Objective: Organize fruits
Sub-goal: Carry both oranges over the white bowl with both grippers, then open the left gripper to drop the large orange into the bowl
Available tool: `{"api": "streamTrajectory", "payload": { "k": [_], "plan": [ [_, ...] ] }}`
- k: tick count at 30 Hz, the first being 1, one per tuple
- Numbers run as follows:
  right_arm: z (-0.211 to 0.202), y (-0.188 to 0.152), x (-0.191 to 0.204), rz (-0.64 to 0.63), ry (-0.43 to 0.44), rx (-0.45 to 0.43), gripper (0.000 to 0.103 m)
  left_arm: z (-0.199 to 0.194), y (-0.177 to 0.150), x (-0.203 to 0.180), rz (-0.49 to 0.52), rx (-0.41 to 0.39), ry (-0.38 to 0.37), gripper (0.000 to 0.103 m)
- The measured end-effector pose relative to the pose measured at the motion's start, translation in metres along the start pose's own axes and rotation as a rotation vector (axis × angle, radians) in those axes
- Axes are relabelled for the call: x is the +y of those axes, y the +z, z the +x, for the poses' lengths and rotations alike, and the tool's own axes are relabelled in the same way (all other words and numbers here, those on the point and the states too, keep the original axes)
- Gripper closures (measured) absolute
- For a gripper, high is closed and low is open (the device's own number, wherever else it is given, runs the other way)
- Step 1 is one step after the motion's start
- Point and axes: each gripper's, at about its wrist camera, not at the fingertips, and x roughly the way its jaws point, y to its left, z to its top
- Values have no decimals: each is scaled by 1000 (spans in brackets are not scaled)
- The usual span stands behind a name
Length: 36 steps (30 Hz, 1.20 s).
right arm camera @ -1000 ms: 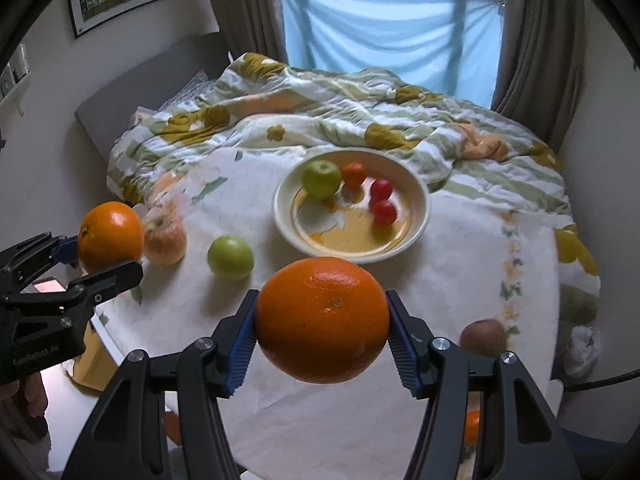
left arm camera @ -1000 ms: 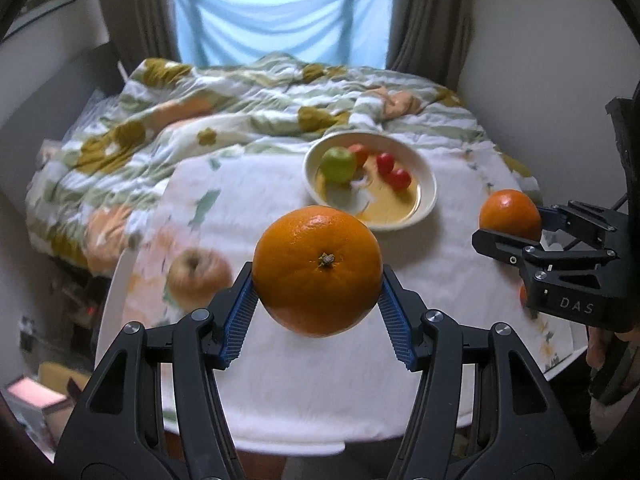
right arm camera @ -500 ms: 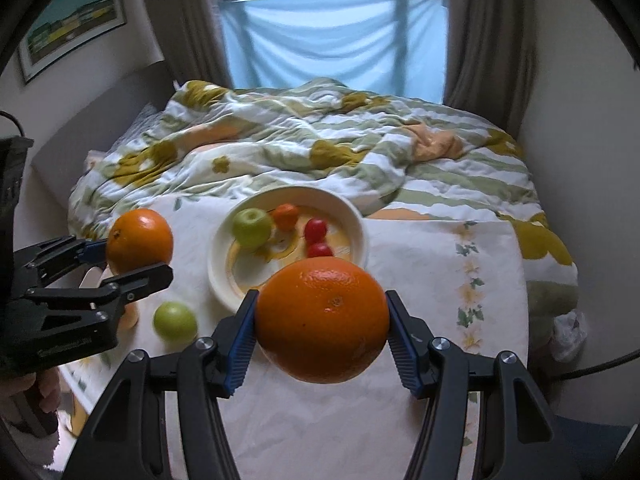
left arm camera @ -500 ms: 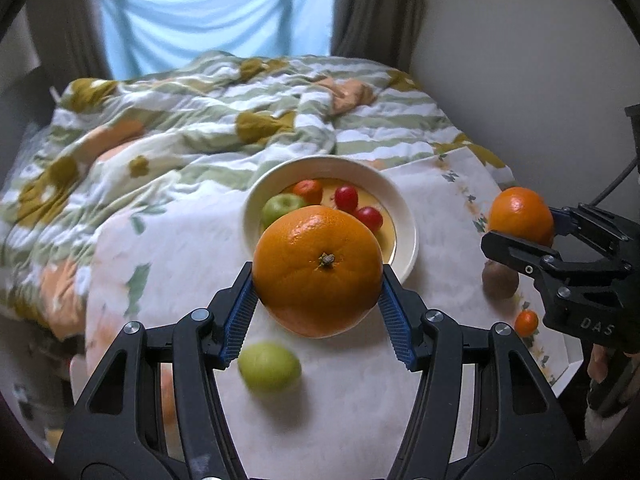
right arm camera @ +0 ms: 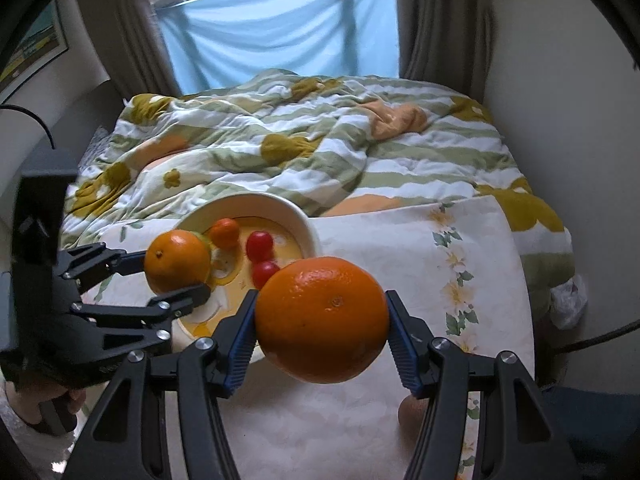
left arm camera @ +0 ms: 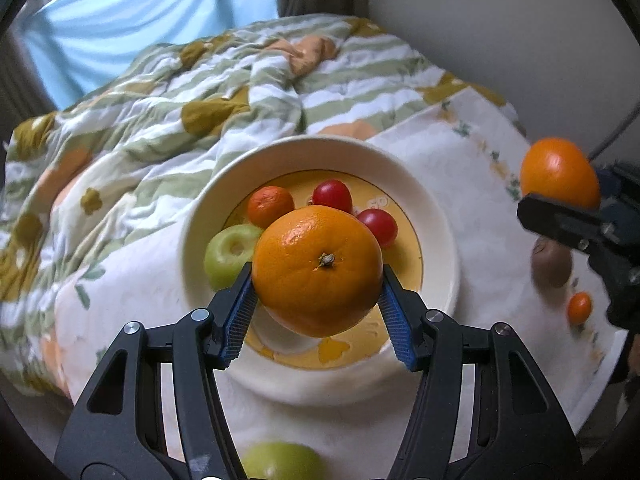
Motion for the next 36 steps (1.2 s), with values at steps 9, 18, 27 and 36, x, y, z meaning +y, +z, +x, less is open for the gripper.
{"api": "streamTrajectory", "payload": {
  "k": [9, 18, 27, 36],
  "plan": [
    [18, -1, -13, 65, -16, 26, 47, 32, 10, -16, 107, 17, 34, 37],
    [18, 3, -21, 81, -23, 21, 47, 25, 13, -12, 89, -15, 2, 16],
    [11, 11, -20, 64, -18, 4, 47, -7, 11, -4, 44, -69, -18, 0],
    [23, 20, -2, 18, 40, 18, 47, -30, -6, 28, -61, -48, 28, 0]
  ]
}}
